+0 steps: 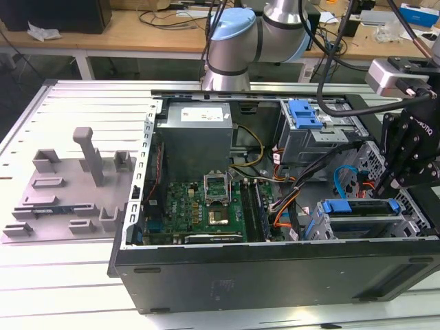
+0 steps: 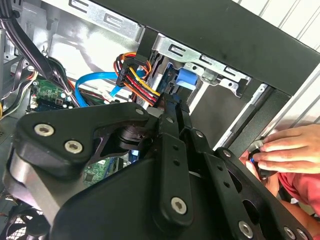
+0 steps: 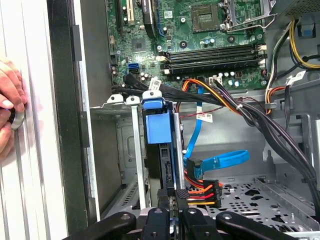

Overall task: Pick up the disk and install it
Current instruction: 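Insert the first disk wire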

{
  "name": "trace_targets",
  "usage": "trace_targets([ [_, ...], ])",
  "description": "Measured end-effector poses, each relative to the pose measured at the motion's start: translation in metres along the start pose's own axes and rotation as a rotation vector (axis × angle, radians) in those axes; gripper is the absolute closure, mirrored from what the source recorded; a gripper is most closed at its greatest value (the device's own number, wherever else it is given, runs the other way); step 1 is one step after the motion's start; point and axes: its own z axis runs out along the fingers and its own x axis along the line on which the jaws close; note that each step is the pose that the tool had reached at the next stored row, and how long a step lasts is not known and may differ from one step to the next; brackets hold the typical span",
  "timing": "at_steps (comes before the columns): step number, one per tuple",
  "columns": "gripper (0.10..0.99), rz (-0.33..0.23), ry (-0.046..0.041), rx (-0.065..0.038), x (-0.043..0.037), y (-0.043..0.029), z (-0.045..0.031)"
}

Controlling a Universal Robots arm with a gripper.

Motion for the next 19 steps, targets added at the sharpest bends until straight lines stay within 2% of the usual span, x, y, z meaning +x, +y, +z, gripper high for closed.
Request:
trace_targets([
  [3,0.922,-0.004,-0.0001,0.001,0.0,-0.0001,0.0001],
  [9,0.922,-0.011,-0.0019,0.01,0.0,0.0,0.0001],
  [15,0.922,-0.009,-0.0025,0.011,-0.0001,0.0,0.0003],
  [19,0.922,0.002,-0.0098,0.018,-0.0002,0.0003,0.0011],
])
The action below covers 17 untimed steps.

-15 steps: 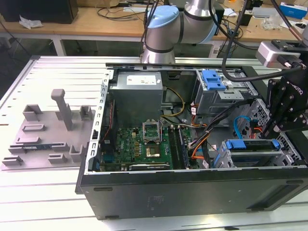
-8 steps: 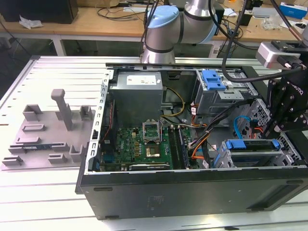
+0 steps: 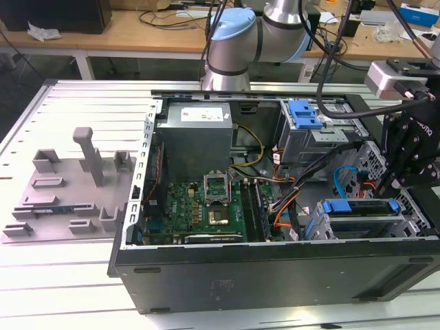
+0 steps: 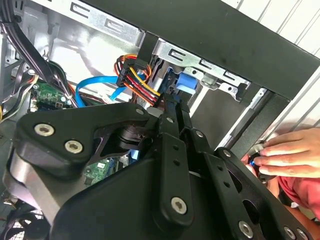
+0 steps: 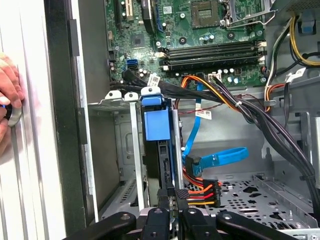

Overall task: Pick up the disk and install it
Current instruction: 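Insert the first disk wire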

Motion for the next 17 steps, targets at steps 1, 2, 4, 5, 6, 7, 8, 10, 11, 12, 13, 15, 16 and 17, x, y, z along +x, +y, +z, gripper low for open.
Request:
trace_targets([
  [1,0.922,0.002,-0.0007,0.001,0.0002,0.001,0.0],
  [2,0.922,0.002,-0.0009,0.001,0.0003,0.002,0.0001],
  [4,0.922,0.002,-0.0007,0.001,0.0005,0.0037,0.0001],
  [5,0.922,0.002,-0.0007,0.001,0.0005,0.0038,0.0001],
  [6,0.922,0.002,-0.0007,0.001,0.0005,0.0038,0.0],
  [7,0.922,0.002,-0.0006,0.001,0.0005,0.0038,0.0],
  [8,0.922,0.002,-0.0007,0.001,0.0004,0.0038,0.0001],
  [10,0.922,0.003,-0.0007,0.001,0.0004,0.0039,0.0001],
  [11,0.922,0.003,-0.0008,0.001,0.0004,0.0039,0.0001],
  [12,0.922,0.002,-0.0007,0.001,0.0004,0.0038,0.0001],
  [13,0.922,0.002,-0.0008,0.001,0.0004,0.0036,0.0001],
  [15,0.922,0.002,-0.0008,0.001,0.0003,0.0033,0.0002],
  [16,0.922,0.002,-0.0007,0.001,0.0004,0.0033,0.0002],
  [17,0.922,0.002,-0.0007,0.001,0.0004,0.0033,0.0002],
])
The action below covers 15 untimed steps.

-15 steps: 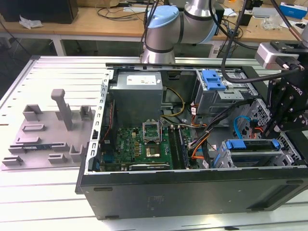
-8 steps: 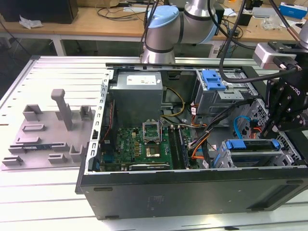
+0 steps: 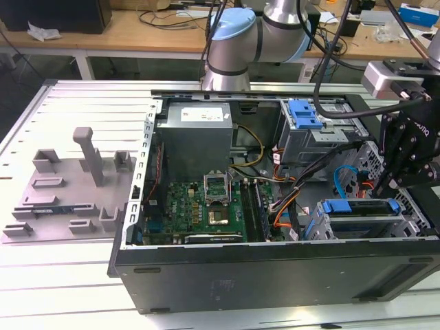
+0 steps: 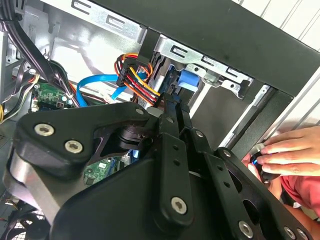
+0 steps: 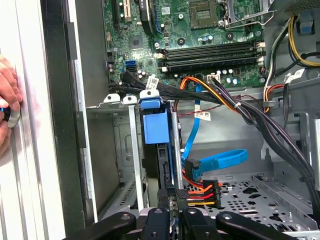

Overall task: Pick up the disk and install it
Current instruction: 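Insert the first disk wire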

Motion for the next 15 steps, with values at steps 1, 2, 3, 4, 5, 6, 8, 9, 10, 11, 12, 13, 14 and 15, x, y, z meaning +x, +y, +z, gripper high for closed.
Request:
trace_targets([
  [1,0.922,0.0,0.0,0.0,0.0,0.0,0.0],
  [2,0.922,0.0,0.0,0.0,0.0,0.0,0.0001],
  [3,0.922,0.0,-0.0001,0.0,-0.0001,0.0,0.0005],
  [4,0.922,0.0,-0.0002,0.0,-0.0001,0.0,0.0011],
  [5,0.922,0.0,-0.0001,0.0,-0.0001,0.0,0.0015],
  [6,0.922,0.0,0.0,0.0,-0.0002,0.0,0.0019],
  [8,0.922,0.0,0.0,0.0,-0.0002,0.0,0.0028],
  [9,0.922,0.0,-0.0001,0.0,-0.0003,0.0,0.0033],
  [10,0.922,0.0,0.0,0.0,-0.0003,0.0,0.0039],
  [11,0.922,0.0,-0.0001,0.0,-0.0004,0.0,0.0043],
  [12,0.922,0.0,0.0,0.0,-0.0004,0.0001,0.0047],
  [13,0.922,0.0,-0.0001,0.0,-0.0004,0.0,0.005],
  [14,0.922,0.0,0.0,0.0,-0.0004,0.0001,0.0053],
  [15,0.922,0.0,0.0,0.0,-0.0004,0.0001,0.0055],
])
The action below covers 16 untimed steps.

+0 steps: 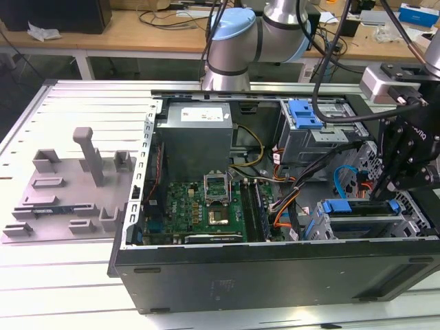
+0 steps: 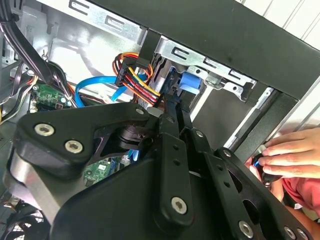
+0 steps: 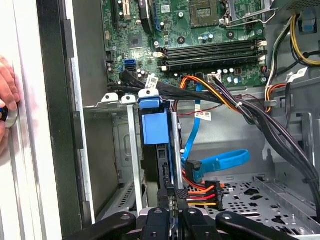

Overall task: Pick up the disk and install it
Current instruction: 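Insert the first disk wire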

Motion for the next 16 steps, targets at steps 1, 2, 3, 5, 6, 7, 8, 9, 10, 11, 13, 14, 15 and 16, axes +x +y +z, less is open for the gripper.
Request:
trace_targets([
  [1,0.922,0.0,0.0,0.0,0.0,0.0,0.0003],
  [2,0.922,0.0,0.0,0.0,-0.0001,-0.0001,0.0007],
  [3,0.922,0.0,-0.0001,0.0,-0.0001,-0.0001,0.001],
  [5,0.922,0.0,-0.0001,0.0,0.0001,-0.0001,0.0018],
  [6,0.922,0.0,-0.0001,0.0,0.0002,-0.0001,0.002],
  [7,0.922,0.0,-0.0001,0.0,0.0002,-0.0001,0.0023],
  [8,0.922,0.0,-0.0001,0.0,0.0002,-0.0001,0.0026],
  [9,0.922,0.0,-0.0001,0.0,0.0002,-0.0001,0.0031],
  [10,0.922,0.0,-0.0001,0.0,0.0002,-0.0001,0.0034],
  [11,0.922,0.0,-0.0001,0.0,0.0002,-0.0001,0.0037],
  [13,0.922,0.0,0.0,0.0,0.0002,-0.0001,0.0042],
  [14,0.922,0.0,0.0,0.0,0.0003,-0.0001,0.0044],
  [15,0.922,0.0,-0.0001,0.0,0.0004,-0.0001,0.0045],
  [16,0.922,0.0,-0.0003,0.0,0.0005,-0.0002,0.0047],
])
